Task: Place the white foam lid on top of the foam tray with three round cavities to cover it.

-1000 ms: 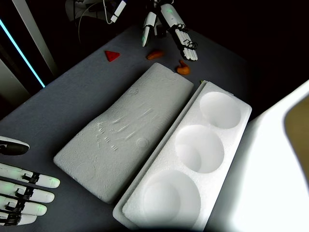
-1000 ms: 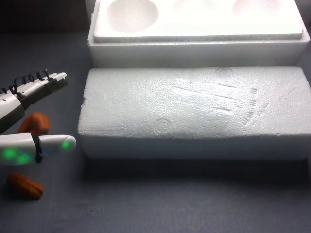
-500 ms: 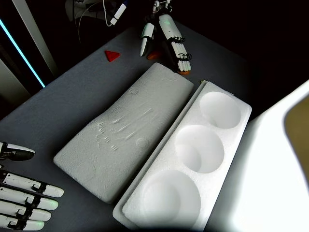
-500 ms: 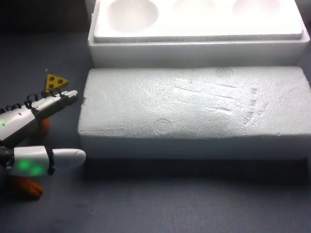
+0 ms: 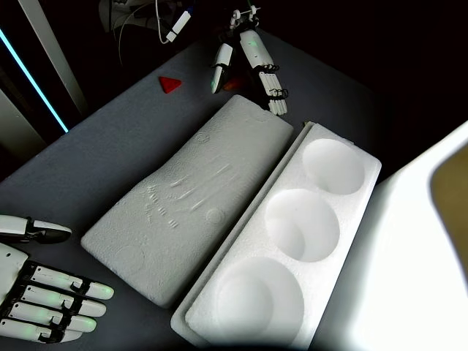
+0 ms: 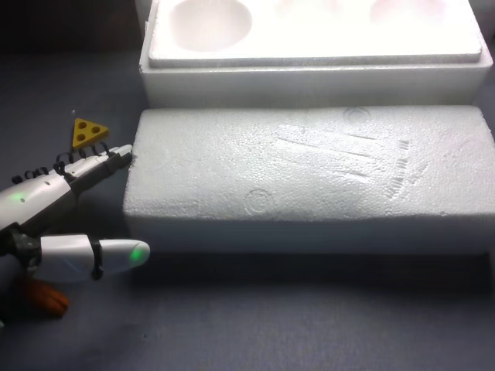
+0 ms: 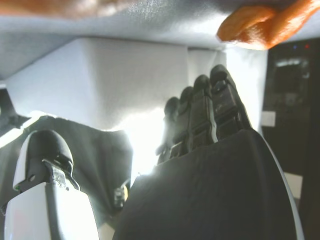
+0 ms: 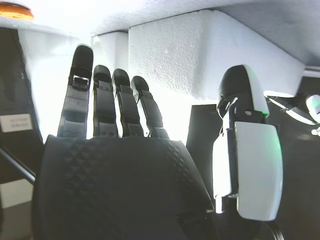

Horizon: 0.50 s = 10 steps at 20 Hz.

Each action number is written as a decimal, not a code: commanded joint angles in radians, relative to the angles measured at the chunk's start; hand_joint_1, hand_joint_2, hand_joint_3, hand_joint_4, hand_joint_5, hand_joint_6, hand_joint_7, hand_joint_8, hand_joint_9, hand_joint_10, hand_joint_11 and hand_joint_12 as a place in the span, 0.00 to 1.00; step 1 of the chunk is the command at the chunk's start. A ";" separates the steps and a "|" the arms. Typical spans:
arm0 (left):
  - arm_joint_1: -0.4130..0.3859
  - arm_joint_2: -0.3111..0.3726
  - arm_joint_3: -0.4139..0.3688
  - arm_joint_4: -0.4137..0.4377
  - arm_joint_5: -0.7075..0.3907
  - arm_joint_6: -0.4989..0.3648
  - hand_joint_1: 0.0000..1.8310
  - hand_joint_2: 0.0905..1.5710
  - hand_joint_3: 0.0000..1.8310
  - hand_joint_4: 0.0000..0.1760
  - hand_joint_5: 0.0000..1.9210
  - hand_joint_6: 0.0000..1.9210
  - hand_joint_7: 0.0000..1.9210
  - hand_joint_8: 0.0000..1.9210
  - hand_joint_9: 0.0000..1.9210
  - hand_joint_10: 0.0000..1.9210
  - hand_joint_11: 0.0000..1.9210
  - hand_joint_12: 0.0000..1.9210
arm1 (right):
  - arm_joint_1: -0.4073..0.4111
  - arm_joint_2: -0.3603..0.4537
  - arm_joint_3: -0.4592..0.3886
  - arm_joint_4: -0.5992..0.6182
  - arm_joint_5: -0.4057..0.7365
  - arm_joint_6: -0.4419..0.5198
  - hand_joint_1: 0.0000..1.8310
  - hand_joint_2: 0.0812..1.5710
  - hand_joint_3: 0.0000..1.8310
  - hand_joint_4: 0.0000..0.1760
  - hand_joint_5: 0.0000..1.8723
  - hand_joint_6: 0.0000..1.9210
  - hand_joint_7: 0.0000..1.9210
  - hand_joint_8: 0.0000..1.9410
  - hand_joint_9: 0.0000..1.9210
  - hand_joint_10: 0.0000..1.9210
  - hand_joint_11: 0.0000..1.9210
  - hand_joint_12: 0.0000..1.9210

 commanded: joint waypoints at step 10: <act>-0.021 -0.030 0.012 -0.020 -0.139 -0.019 0.29 0.65 0.01 0.00 0.06 0.02 0.00 0.00 0.00 0.00 0.00 0.00 | 0.050 -0.036 0.027 -0.007 0.092 0.008 0.24 0.76 0.00 0.00 0.05 0.01 0.04 0.01 0.03 0.01 0.00 0.51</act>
